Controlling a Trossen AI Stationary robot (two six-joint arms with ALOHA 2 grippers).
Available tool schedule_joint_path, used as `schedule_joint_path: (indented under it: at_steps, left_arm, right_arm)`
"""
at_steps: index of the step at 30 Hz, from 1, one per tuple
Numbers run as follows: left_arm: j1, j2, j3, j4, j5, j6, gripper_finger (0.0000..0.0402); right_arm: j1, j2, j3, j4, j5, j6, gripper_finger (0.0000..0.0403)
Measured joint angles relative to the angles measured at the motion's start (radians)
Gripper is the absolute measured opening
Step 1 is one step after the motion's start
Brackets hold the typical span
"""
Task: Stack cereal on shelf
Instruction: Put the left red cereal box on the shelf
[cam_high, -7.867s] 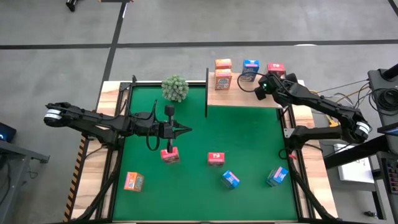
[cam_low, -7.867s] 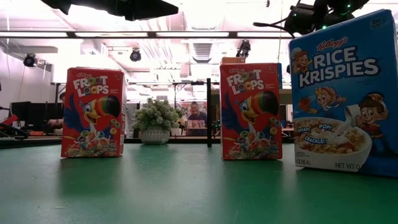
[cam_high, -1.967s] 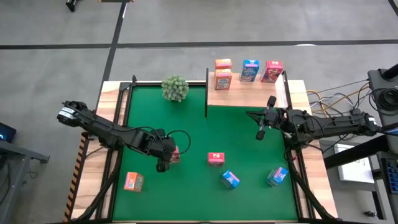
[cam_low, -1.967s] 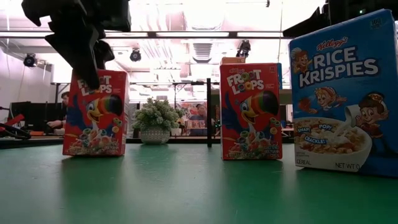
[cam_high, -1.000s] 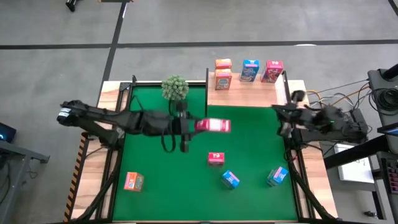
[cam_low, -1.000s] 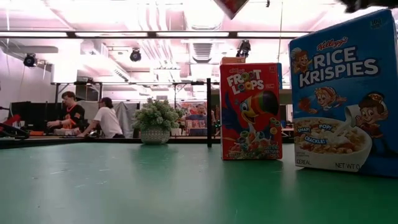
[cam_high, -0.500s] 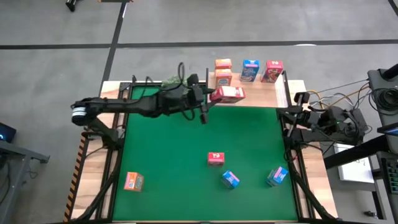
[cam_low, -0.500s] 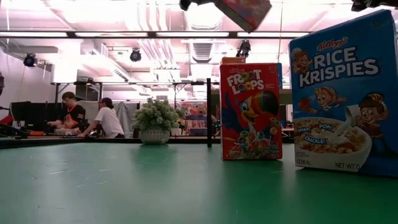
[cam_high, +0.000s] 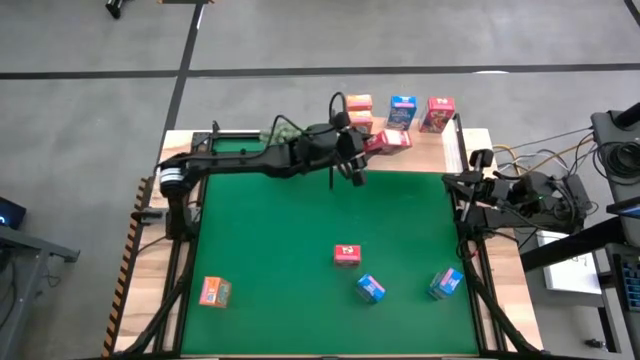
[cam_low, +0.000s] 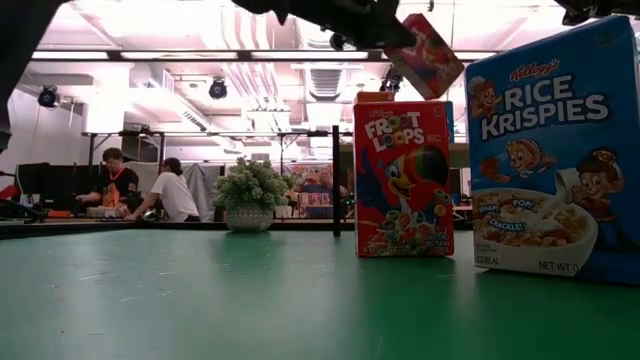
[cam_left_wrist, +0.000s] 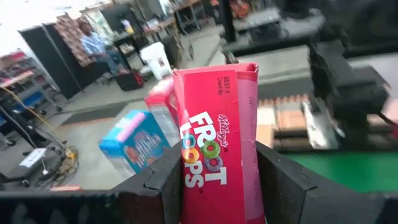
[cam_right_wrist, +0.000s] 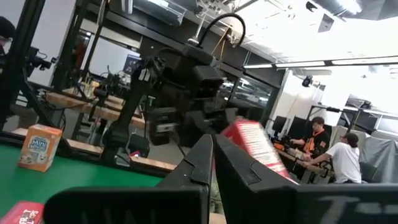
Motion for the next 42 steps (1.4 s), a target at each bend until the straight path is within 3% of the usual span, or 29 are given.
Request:
schedule_joint_path:
  at_steps: [16, 26, 42]
  left_arm:
    - [0.011, 0.185, 0.165, -0.002, 0.0, -0.047, 0.015]
    - [0.011, 0.204, 0.167, -0.011, 0.0, -0.087, 0.0152]
    - [0.026, 0.204, 0.167, -0.015, -0.001, -0.081, 0.0189]
  right_arm:
    - [0.0, -0.005, 0.0, -0.018, 0.003, -0.011, 0.0009]
    - [0.0, -0.005, 0.0, -0.02, 0.003, -0.027, 0.0009]
    - [0.0, -0.005, 0.0, -0.026, 0.053, -0.027, 0.0009]
